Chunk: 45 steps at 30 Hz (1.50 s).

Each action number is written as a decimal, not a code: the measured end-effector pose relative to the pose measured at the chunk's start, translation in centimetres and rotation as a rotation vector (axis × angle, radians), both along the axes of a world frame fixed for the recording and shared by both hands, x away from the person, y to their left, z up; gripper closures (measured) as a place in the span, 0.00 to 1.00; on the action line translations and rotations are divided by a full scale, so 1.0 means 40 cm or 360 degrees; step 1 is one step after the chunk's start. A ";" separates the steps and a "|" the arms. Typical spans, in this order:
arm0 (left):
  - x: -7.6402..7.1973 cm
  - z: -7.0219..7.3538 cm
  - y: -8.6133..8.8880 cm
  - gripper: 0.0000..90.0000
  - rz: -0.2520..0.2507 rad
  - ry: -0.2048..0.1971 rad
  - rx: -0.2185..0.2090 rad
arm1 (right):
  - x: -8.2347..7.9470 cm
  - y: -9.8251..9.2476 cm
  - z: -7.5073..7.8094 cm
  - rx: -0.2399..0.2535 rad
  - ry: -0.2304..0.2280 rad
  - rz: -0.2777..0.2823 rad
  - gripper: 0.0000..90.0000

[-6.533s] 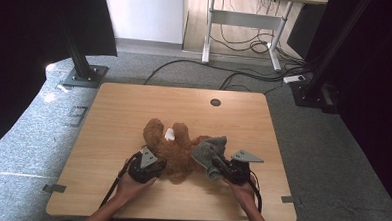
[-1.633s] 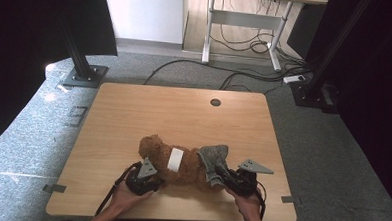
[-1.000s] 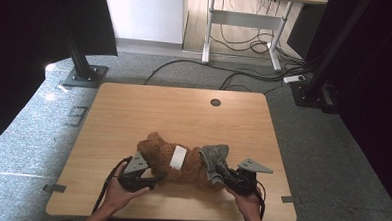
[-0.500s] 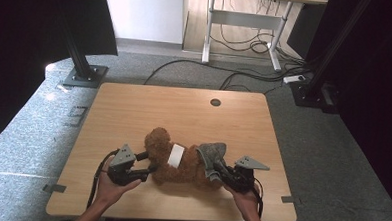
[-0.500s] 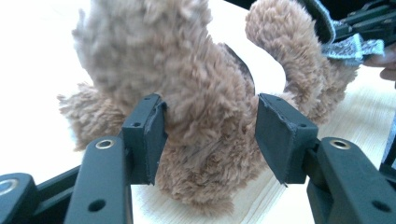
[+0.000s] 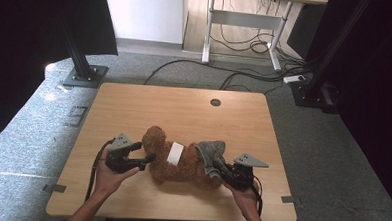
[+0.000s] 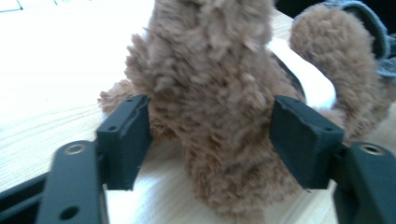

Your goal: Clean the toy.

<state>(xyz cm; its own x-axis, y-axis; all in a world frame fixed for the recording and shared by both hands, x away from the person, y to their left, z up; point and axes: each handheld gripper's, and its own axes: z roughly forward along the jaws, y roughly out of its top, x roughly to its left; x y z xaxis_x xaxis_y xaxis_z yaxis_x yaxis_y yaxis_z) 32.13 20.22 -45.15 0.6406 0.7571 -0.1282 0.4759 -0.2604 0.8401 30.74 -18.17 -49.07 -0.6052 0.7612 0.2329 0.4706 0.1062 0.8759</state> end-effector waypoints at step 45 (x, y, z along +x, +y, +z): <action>-0.045 -0.087 0.029 0.81 -0.0120 0.0069 0.0023 | 0.102 0.319 0.118 -0.0350 0.0040 0.0425 0.90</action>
